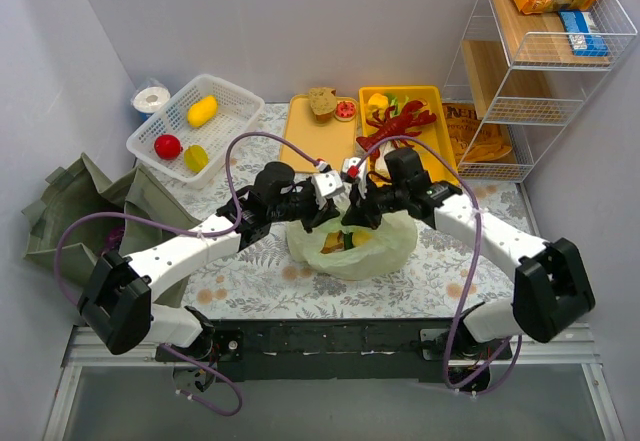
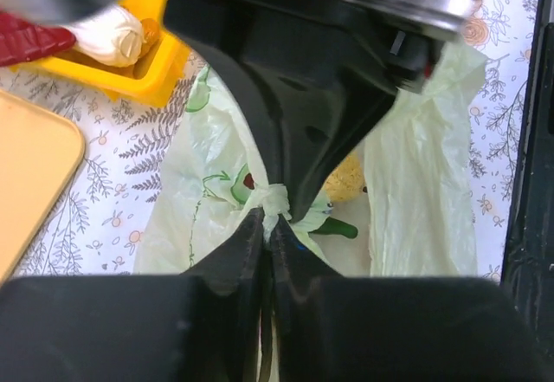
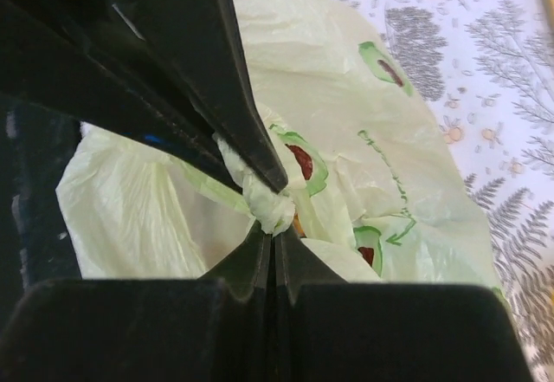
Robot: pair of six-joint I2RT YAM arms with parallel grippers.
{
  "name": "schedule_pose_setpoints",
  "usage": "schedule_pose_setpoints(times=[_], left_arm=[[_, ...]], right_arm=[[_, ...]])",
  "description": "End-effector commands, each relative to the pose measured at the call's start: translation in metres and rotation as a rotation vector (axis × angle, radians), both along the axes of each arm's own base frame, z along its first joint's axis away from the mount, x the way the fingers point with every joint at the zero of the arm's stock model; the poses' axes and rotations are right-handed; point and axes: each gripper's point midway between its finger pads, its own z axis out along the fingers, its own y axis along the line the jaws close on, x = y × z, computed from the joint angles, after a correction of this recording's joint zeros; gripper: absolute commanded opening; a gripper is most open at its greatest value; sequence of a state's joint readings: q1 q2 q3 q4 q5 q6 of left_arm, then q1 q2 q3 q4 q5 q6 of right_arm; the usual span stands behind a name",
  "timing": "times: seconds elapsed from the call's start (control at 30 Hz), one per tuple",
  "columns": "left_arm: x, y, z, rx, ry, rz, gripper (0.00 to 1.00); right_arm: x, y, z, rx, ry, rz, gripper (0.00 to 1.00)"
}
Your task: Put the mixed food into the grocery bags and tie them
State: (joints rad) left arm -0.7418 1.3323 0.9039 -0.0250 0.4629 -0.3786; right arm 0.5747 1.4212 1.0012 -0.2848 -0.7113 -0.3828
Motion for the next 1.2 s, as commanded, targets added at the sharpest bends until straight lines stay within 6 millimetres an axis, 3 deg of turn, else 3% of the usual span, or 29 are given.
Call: schedule_pose_setpoints(times=[0.0, 0.03, 0.2, 0.3, 0.37, 0.43, 0.6, 0.63, 0.77, 0.97, 1.17], left_arm=[[0.016, -0.002, 0.034, -0.08, -0.056, 0.09, 0.26], [0.02, -0.001, 0.037, -0.085, -0.058, 0.112, 0.36], [0.033, 0.004, 0.053, -0.12, -0.042, 0.222, 0.66], [0.037, 0.005, 0.065, -0.148, 0.003, 0.272, 0.77], [0.039, 0.008, 0.07, -0.153, 0.043, 0.319, 0.78], [0.041, 0.014, 0.067, -0.149, 0.105, 0.384, 0.84], [0.043, 0.02, 0.08, -0.256, 0.257, 0.535, 0.81], [0.041, 0.019, 0.091, -0.306, 0.276, 0.536, 0.79], [0.019, -0.005, 0.101, -0.495, 0.539, 0.467, 0.77], [0.022, -0.026, 0.075, -0.584, 0.749, 0.467, 0.75], [0.02, -0.038, 0.066, -0.614, 0.877, 0.454, 0.73]], right_arm=[[0.024, 0.0, 0.008, 0.035, -0.145, -0.237, 0.01], [0.029, 0.0, 0.022, 0.075, -0.176, -0.281, 0.01], [0.046, -0.017, 0.032, 0.073, -0.236, -0.482, 0.01], [0.05, -0.023, 0.036, 0.071, -0.258, -0.538, 0.01], [0.053, -0.027, 0.039, 0.06, -0.276, -0.578, 0.01], [0.055, -0.032, 0.044, 0.061, -0.292, -0.616, 0.01], [0.06, -0.047, 0.056, 0.053, -0.323, -0.75, 0.01], [0.058, -0.047, 0.057, 0.052, -0.33, -0.764, 0.01], [0.058, -0.054, 0.056, 0.035, -0.361, -0.818, 0.01], [0.05, -0.053, 0.051, 0.041, -0.364, -0.799, 0.01], [0.045, -0.054, 0.05, 0.049, -0.367, -0.798, 0.01]])
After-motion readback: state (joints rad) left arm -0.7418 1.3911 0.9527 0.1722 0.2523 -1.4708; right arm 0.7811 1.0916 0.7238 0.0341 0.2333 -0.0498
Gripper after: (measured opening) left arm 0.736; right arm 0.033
